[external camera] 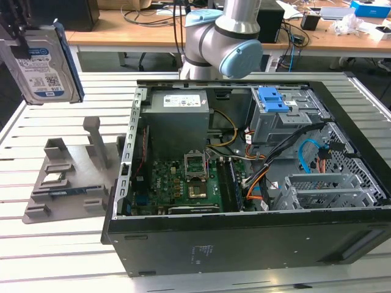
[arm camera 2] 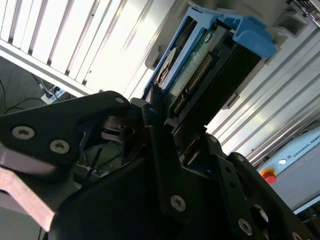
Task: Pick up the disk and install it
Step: 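Pick up the disk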
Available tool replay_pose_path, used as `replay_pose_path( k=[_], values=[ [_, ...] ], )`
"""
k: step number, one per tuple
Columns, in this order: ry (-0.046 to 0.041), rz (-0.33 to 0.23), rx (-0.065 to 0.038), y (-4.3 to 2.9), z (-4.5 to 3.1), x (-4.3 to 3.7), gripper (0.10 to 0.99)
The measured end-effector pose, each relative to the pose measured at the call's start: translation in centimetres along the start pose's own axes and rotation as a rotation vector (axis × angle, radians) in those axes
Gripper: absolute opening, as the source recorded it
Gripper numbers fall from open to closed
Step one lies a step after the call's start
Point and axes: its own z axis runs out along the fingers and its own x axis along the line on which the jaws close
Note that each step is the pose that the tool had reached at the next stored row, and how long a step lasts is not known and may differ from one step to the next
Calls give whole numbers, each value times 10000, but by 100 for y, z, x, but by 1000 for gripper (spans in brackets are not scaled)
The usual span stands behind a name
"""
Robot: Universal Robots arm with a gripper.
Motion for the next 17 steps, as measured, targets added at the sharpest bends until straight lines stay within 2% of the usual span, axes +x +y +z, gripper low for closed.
replay_pose_path(
  k=[3,12,13,17],
  values=[
    [0,0,0,3,-65,-4,365],
    [0,0,0,14,-376,-22,365],
    [0,0,0,16,-432,-26,365],
    [0,0,1,21,-555,-36,365]
  ],
)
